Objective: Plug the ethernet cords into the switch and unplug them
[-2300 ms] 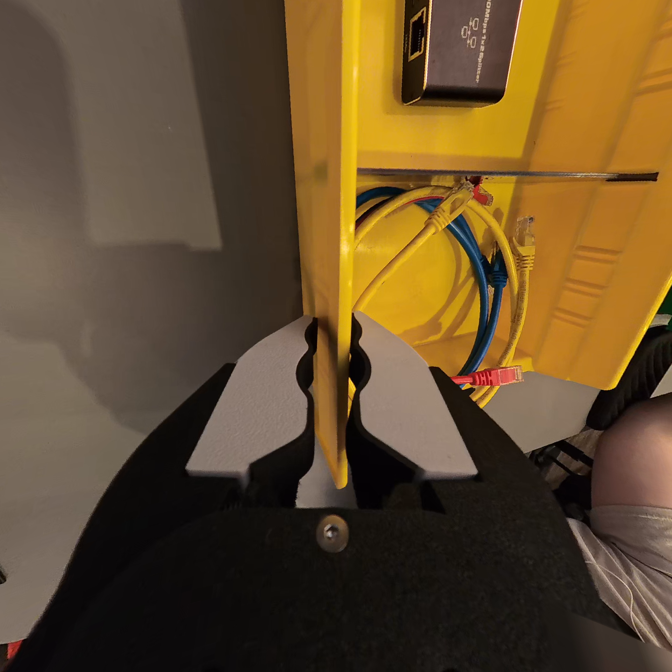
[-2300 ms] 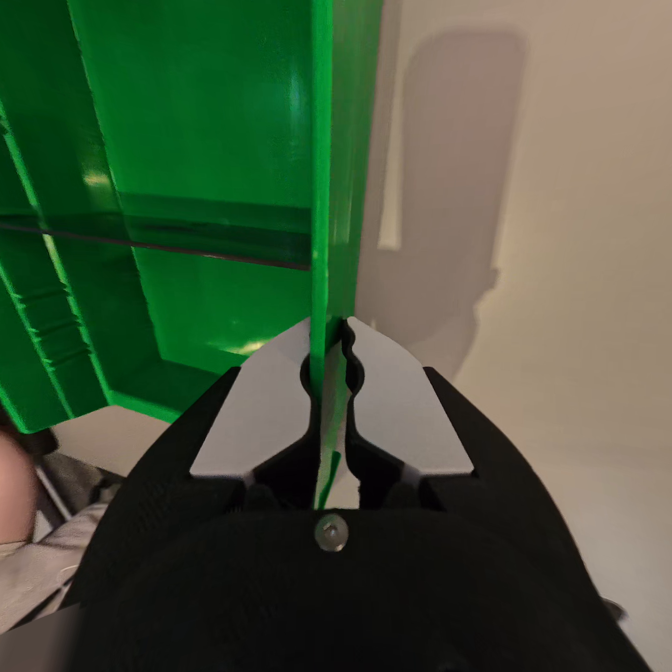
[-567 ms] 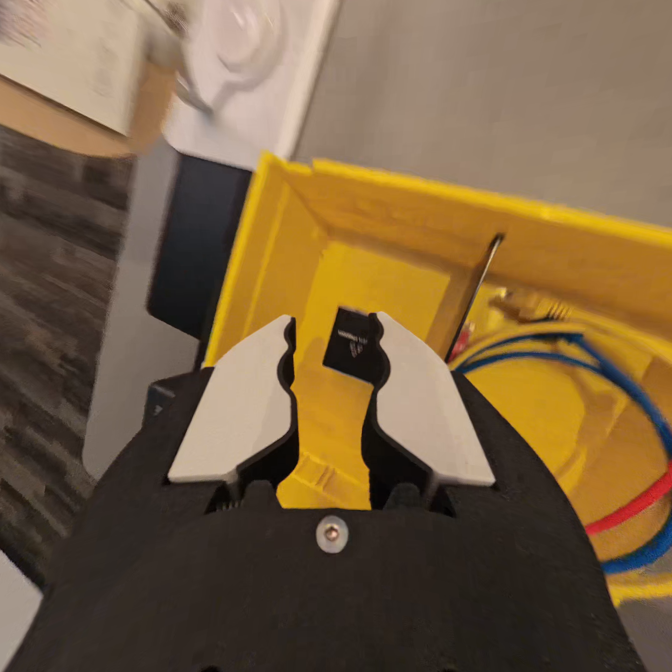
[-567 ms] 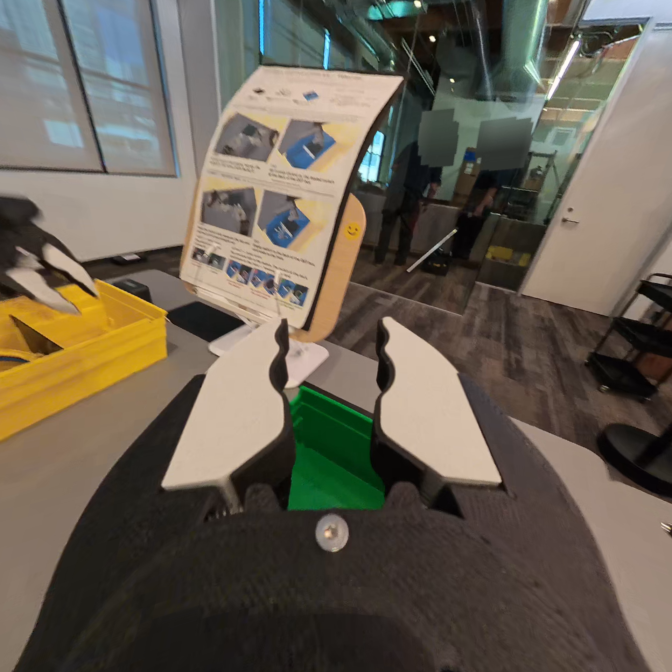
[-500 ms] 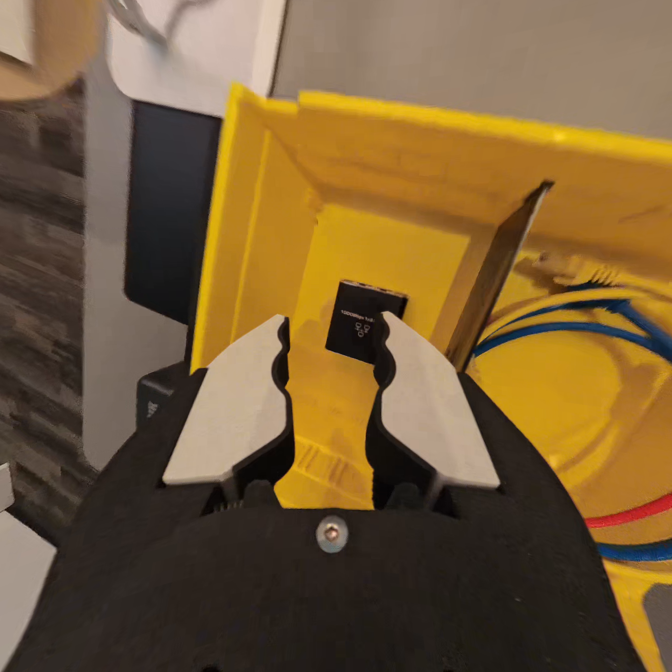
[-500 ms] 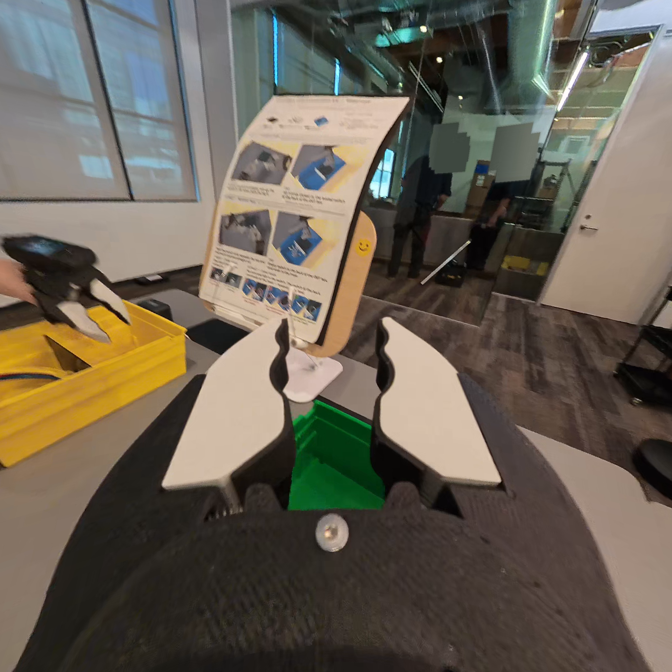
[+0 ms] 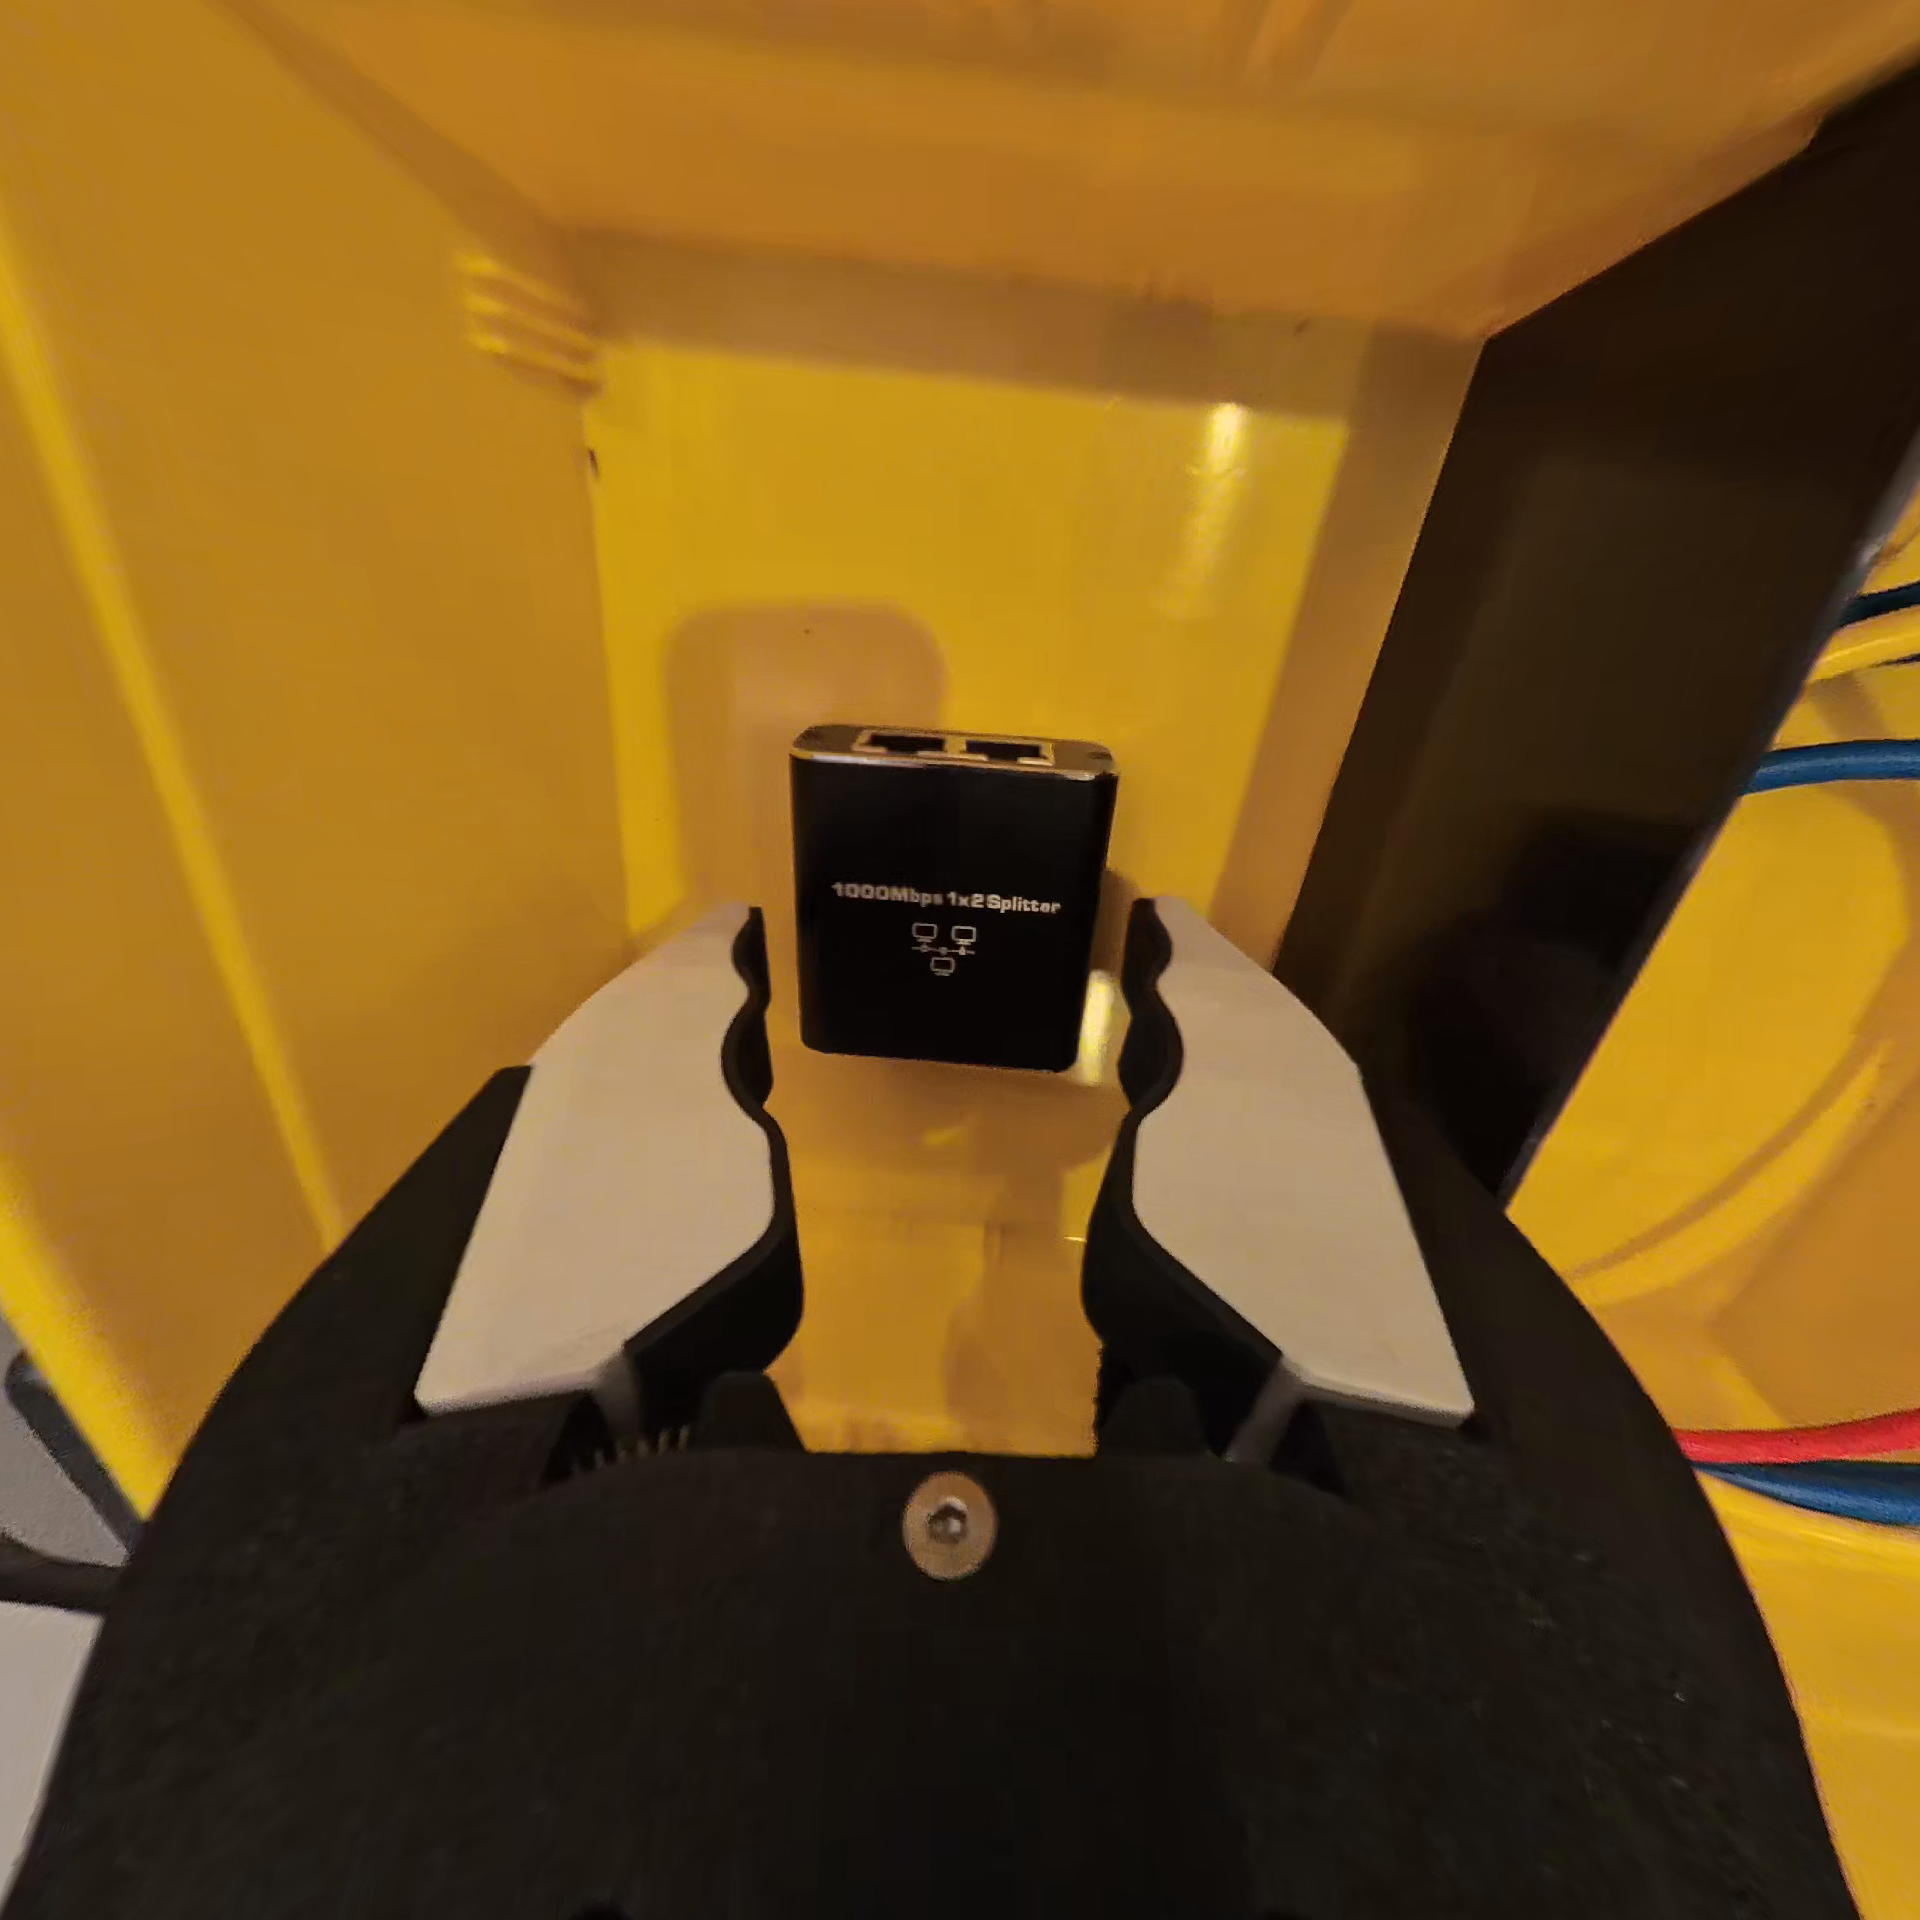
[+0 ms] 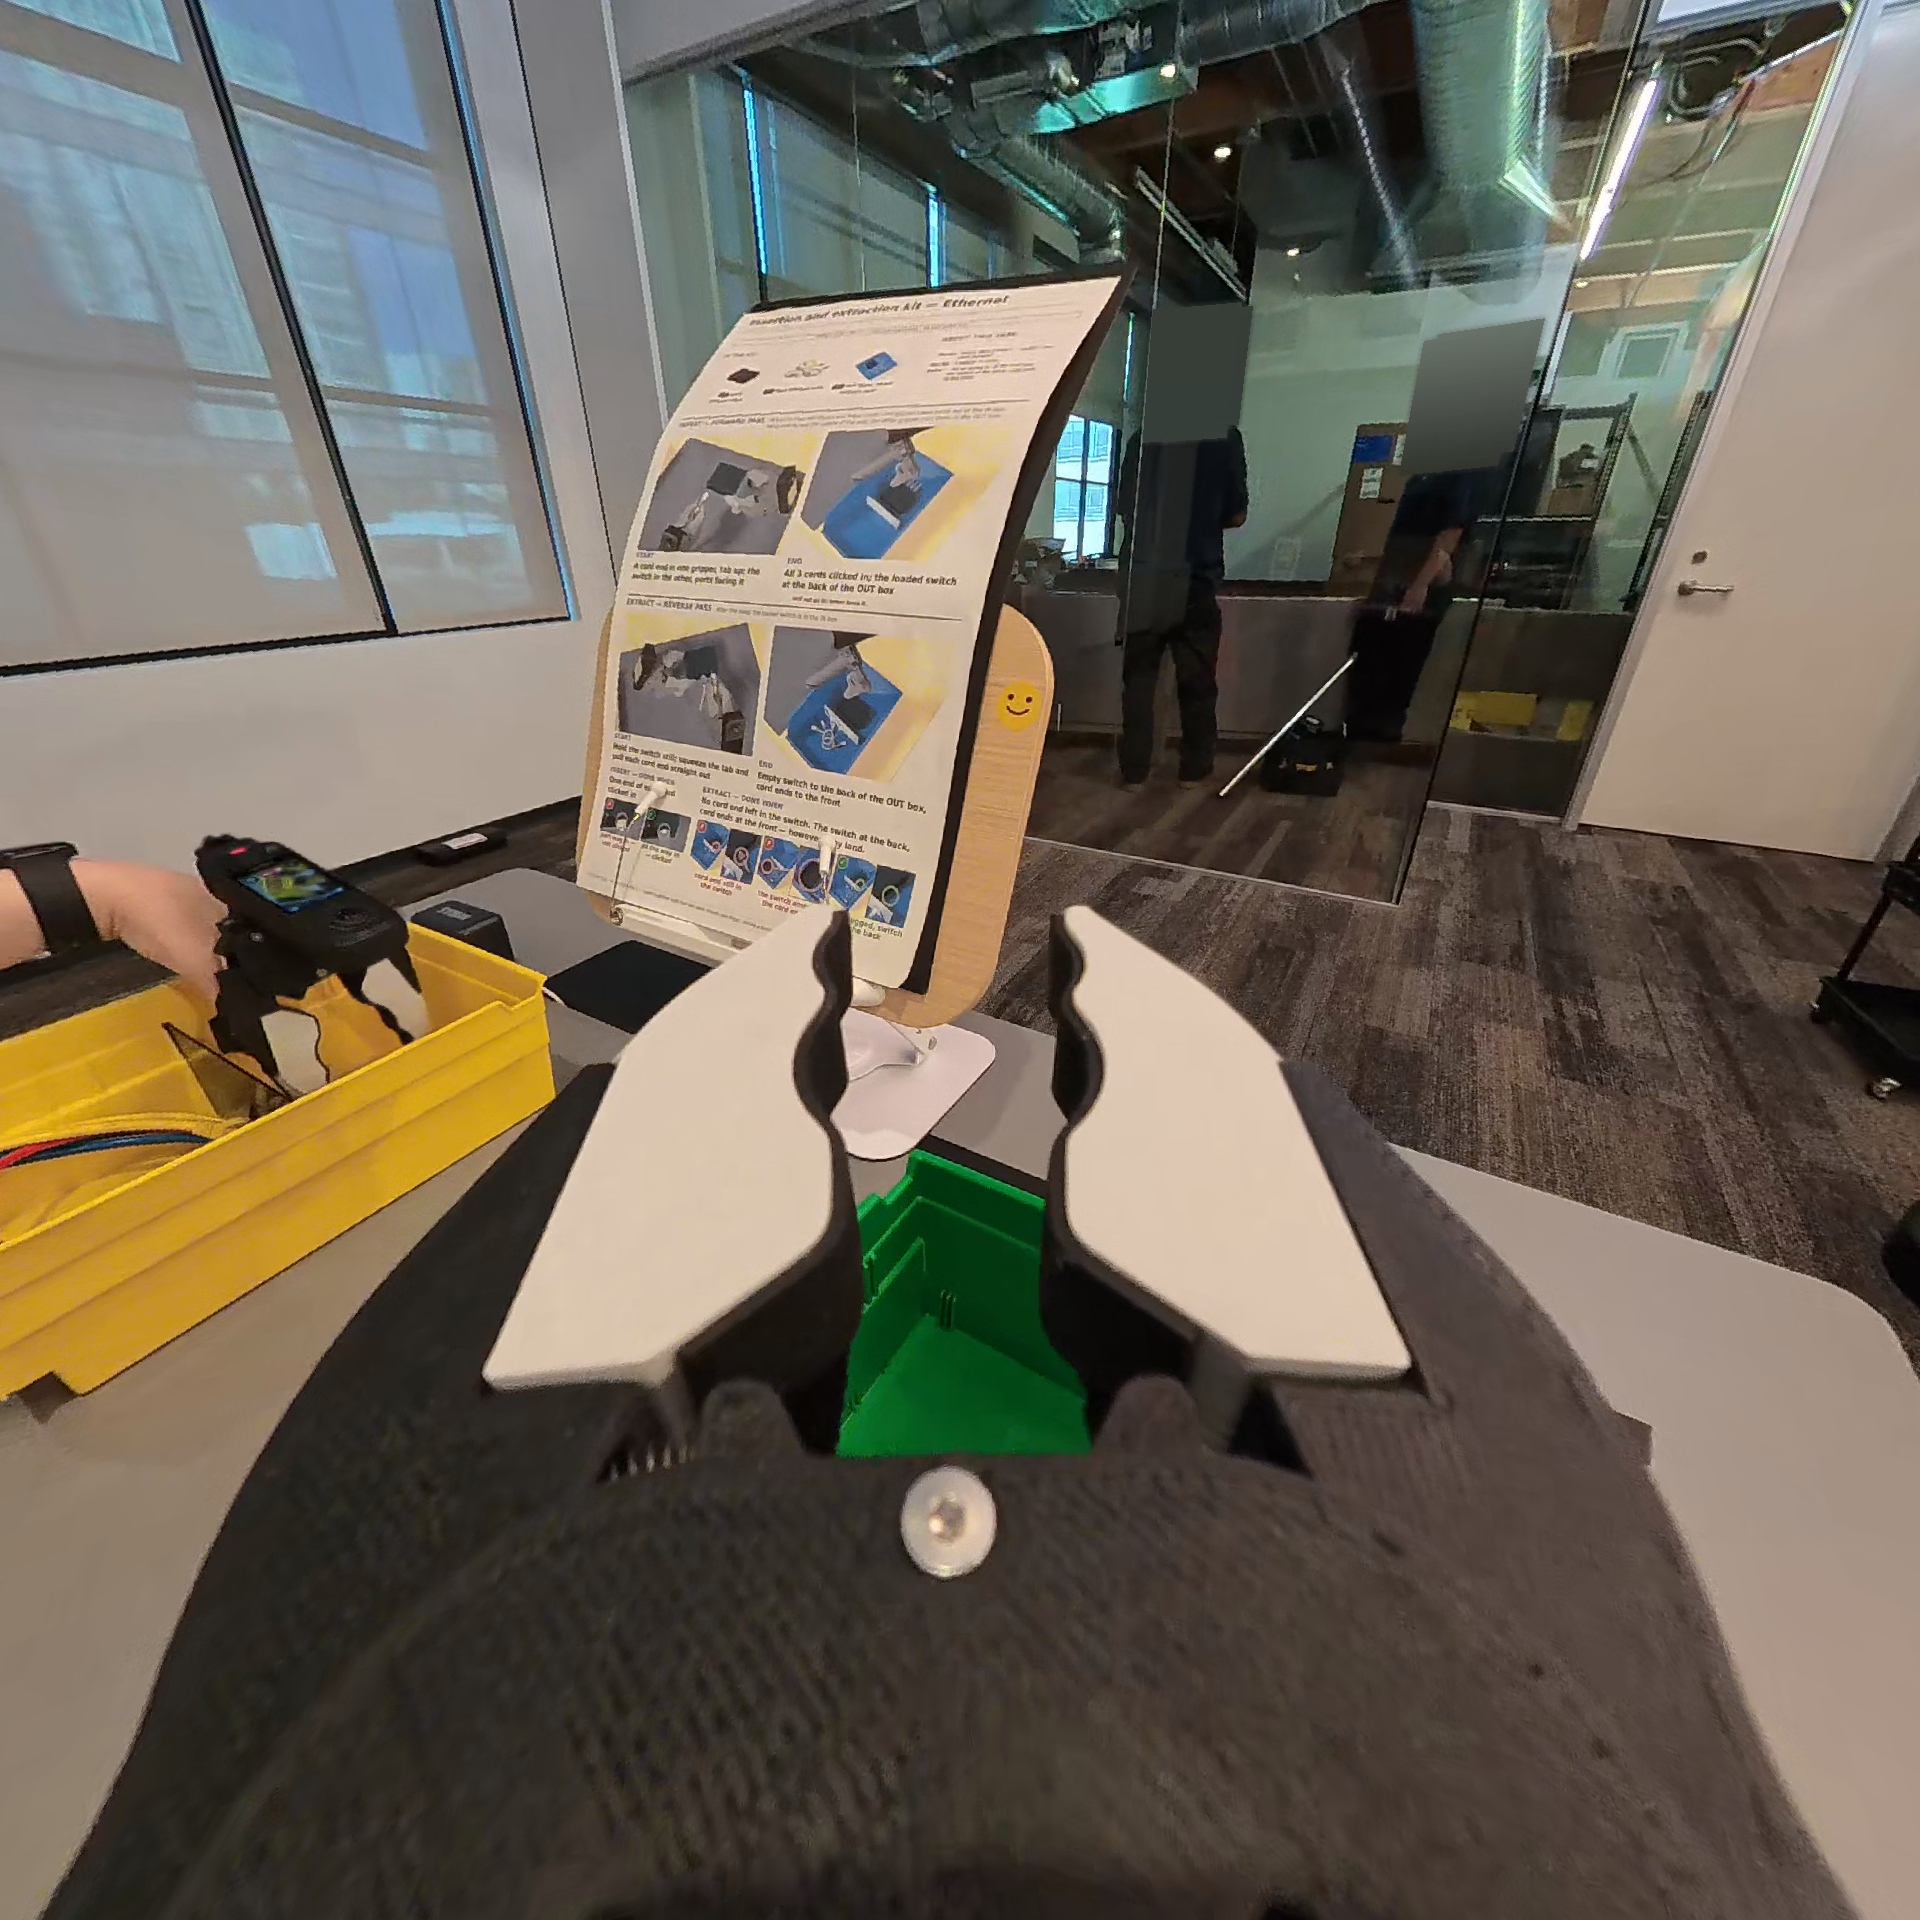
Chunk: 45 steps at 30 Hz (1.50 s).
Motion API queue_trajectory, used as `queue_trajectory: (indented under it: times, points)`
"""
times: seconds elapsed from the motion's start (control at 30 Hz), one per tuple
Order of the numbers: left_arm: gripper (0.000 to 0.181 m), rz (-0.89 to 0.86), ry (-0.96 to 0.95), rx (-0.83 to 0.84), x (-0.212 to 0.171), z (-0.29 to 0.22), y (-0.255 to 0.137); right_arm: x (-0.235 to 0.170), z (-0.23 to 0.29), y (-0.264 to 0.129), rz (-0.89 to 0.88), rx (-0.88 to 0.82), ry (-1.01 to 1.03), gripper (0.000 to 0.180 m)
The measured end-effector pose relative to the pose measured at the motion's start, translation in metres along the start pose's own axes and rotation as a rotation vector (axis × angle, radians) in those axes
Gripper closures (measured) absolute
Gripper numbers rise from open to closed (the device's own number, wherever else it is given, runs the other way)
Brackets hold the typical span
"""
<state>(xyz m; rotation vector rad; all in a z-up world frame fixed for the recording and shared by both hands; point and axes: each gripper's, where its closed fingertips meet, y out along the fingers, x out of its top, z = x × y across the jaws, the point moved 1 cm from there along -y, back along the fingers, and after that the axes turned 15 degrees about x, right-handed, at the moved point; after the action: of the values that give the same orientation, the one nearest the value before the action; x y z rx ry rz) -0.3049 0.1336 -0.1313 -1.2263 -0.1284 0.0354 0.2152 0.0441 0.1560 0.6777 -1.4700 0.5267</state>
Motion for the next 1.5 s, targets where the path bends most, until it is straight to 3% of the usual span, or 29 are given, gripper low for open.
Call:
queue_trajectory:
  times: [0.1, 0.3, 0.6, 0.73, 0.87, 0.97, 1.07, 1.23, 1.5]
  points:
    - [0.125, 0.018, 0.049, 0.028, -0.001, 0.002, 0.004, -0.002, 0.002, 0.004, 0.015, 0.011, 0.001, 0.144]
    - [0.125, 0.141, 0.058, 0.085, -0.012, 0.013, -0.001, -0.001, 0.004, 0.005, 0.02, 0.019, -0.009, 0.146]
    - [0.126, 0.201, 0.016, 0.219, -0.006, 0.033, -0.082, 0.009, 0.005, -0.008, -0.026, 0.029, -0.004, 0.147]
    - [0.126, 0.131, 0.061, 0.291, 0.045, 0.031, -0.13, 0.018, 0.011, -0.017, -0.043, 0.027, -0.018, 0.147]
    - [0.126, -0.067, 0.108, 0.28, 0.149, 0.005, -0.151, 0.032, 0.023, -0.03, -0.079, 0.037, -0.038, 0.148]
    - [0.126, -0.182, 0.122, 0.19, 0.223, -0.027, -0.13, 0.044, 0.036, -0.037, -0.122, 0.065, -0.048, 0.149]
    - [0.126, -0.161, 0.175, 0.149, 0.264, -0.05, -0.087, 0.051, 0.046, -0.046, -0.133, 0.08, -0.087, 0.15]
    - [0.126, -0.087, 0.138, 0.085, 0.285, -0.064, -0.027, 0.055, 0.044, -0.064, -0.163, 0.067, -0.082, 0.153]
    - [0.126, -0.05, 0.082, 0.045, 0.286, -0.071, 0.004, 0.042, 0.028, -0.066, -0.137, 0.068, -0.022, 0.154]
